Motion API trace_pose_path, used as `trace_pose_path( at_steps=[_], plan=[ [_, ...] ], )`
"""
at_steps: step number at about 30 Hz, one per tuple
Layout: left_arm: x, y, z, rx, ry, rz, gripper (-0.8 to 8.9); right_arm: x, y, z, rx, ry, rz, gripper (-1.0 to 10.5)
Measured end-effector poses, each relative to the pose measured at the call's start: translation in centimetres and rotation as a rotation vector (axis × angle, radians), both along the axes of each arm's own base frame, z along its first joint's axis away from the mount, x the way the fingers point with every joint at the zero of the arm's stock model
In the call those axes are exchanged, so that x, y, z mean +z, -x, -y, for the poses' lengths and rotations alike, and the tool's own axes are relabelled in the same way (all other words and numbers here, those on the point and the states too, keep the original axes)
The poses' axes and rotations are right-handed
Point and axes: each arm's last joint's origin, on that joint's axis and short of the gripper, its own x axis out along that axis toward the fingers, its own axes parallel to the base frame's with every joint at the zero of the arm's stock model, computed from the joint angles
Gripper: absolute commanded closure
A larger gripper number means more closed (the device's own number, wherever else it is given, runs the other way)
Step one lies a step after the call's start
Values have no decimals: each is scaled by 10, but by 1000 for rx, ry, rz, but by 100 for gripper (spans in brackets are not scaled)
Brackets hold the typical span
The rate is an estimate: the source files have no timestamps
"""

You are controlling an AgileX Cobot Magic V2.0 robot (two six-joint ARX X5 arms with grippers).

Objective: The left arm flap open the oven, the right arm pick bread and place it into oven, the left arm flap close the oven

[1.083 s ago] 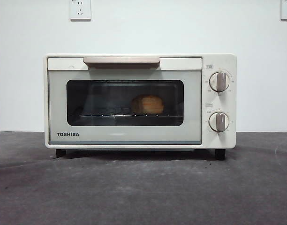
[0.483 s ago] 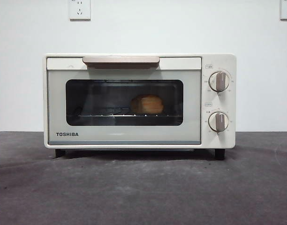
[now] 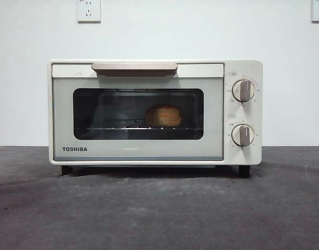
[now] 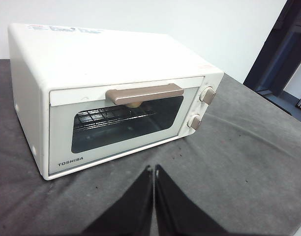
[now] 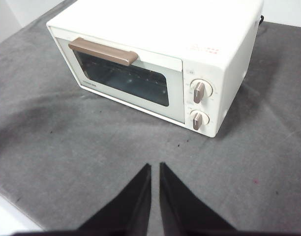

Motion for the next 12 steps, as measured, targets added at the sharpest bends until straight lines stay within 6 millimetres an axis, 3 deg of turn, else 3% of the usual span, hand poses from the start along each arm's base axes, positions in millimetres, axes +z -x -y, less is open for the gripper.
trace_pose_path(
  at_steps=[12],
  plan=[
    [0, 0, 0, 0, 0, 0, 802, 3, -1, -1, 0, -23, 26, 929]
  ],
)
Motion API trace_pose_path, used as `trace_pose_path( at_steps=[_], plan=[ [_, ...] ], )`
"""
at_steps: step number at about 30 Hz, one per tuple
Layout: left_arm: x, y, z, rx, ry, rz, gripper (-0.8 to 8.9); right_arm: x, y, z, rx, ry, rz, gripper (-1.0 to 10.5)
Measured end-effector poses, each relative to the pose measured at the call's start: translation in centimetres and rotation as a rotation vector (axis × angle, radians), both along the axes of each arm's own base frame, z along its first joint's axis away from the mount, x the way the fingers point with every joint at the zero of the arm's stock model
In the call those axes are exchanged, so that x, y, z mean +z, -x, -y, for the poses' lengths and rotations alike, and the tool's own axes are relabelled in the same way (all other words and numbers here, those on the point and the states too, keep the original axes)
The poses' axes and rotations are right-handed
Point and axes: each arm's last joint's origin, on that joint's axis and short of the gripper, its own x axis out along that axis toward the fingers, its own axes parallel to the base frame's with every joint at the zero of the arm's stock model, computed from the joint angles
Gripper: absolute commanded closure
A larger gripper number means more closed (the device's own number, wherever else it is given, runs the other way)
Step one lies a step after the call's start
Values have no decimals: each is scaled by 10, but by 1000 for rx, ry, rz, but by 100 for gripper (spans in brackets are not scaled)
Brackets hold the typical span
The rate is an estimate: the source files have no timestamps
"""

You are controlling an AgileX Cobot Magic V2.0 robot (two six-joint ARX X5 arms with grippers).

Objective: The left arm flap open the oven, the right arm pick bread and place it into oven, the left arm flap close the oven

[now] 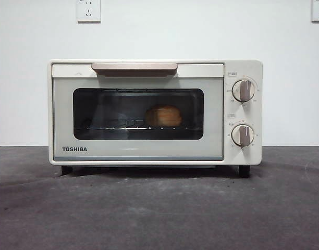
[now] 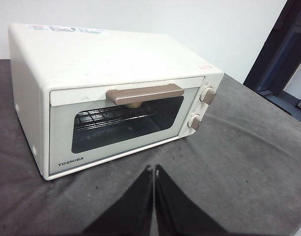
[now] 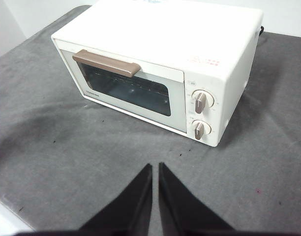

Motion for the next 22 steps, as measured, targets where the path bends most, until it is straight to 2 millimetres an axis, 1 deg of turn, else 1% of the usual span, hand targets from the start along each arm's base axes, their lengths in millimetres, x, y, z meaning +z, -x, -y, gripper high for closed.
trace_pose_path(
  at_steps=[4, 7, 9, 12, 14, 18, 20, 22],
  plan=[
    [-2, 0, 0, 2, 0, -1, 803, 1, 0, 0, 0, -7, 7, 929],
    [-14, -2, 0, 2, 0, -2, 802, 1, 0, 0, 0, -7, 7, 929],
    [-28, -6, 0, 2, 0, 2, 803, 1, 0, 0, 0, -7, 7, 928],
    [-55, -13, 0, 11, -11, 27, 803, 1, 0, 0, 0, -6, 7, 928],
    [-76, -19, -1, 40, -45, 83, 803, 1, 0, 0, 0, -7, 7, 928],
    [-116, -31, -6, 180, -73, 180, 803, 1, 0, 0, 0, -6, 7, 928],
    [-133, -36, -8, 254, -88, 166, 803, 1, 0, 0, 0, -7, 7, 928],
    [-147, -39, -10, 314, -107, 117, 802, 1, 0, 0, 0, -6, 7, 929]
  ],
)
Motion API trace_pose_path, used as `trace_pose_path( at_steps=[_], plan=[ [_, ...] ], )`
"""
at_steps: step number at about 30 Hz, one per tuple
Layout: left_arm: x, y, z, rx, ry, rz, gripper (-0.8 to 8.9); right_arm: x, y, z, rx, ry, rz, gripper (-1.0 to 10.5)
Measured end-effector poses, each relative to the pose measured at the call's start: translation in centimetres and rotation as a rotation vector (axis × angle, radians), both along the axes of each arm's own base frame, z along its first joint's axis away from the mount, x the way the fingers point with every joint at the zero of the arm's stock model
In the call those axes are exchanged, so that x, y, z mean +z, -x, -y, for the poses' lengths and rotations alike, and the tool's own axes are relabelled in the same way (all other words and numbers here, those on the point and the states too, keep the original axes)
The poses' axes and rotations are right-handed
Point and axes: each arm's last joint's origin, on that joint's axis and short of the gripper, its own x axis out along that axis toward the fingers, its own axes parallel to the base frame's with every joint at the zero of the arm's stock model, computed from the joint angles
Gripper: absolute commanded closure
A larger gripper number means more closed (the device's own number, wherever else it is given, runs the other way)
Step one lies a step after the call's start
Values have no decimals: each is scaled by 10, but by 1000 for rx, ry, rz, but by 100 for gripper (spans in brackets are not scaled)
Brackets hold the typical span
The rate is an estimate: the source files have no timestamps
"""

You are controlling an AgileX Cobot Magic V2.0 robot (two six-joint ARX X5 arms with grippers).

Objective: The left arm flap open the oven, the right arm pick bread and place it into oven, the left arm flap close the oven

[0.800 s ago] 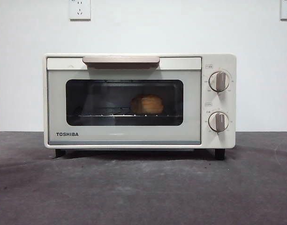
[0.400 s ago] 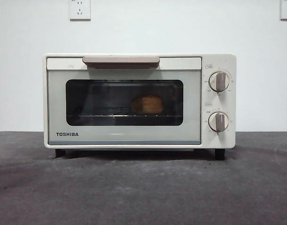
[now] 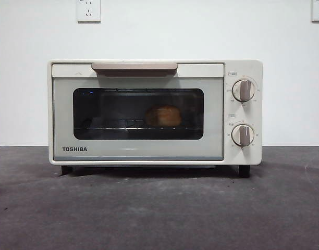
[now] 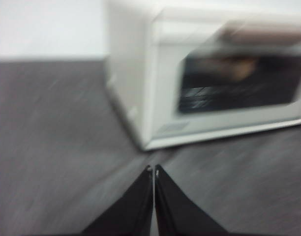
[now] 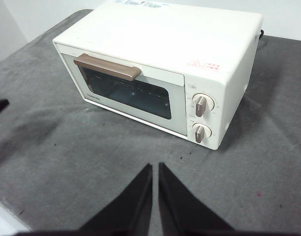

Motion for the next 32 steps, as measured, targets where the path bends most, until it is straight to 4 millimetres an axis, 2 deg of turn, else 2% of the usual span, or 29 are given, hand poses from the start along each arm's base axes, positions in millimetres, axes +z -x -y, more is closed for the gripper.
trace_pose_path(
  at_steps=[11, 32],
  plan=[
    [-5, -3, -6, 224, -24, 6, 803, 0, 0, 0, 0, 0, 0, 929],
    [-5, -3, -6, 232, -26, 6, 802, 0, 0, 0, 0, 0, 0, 928]
  ],
)
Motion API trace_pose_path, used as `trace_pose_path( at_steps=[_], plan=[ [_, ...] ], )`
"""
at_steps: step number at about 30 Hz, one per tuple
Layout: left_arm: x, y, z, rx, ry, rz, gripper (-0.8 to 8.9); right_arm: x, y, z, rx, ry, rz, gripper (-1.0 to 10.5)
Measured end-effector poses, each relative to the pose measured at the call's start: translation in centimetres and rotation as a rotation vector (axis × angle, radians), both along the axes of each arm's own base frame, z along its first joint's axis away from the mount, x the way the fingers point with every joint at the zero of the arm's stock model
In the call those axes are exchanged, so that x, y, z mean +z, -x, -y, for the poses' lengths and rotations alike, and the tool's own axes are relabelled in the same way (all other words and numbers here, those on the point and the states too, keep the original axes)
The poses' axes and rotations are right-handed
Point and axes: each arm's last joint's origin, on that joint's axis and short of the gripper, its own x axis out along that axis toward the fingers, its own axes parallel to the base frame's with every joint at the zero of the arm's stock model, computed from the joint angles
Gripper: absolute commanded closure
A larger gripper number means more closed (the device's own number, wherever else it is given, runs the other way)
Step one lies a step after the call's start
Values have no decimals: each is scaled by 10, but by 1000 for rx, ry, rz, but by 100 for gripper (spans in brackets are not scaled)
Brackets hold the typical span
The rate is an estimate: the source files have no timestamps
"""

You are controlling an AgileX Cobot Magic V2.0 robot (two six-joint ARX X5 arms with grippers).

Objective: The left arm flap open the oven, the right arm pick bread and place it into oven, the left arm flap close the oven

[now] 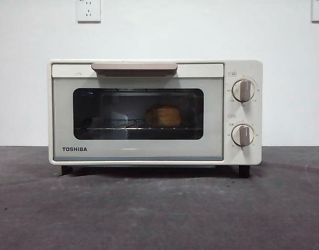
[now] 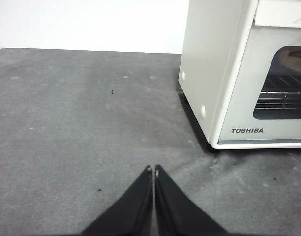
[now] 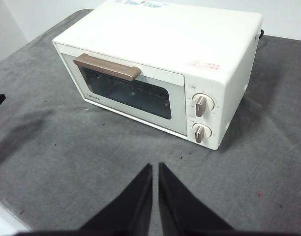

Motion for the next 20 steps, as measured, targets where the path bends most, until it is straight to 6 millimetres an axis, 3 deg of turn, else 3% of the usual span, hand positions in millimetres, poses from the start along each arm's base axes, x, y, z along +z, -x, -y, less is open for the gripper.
trace_pose_path(
  at_steps=[12, 17, 20],
  plan=[
    [0, 0, 0, 0, 0, 0, 803, 0, 0, 1, -16, 6, 5, 928],
    [0, 0, 0, 0, 0, 0, 802, -2, -6, 7, -175, 12, 25, 929],
    [0, 0, 0, 0, 0, 0, 802, -23, -14, 12, -321, 29, 26, 929]
  ],
)
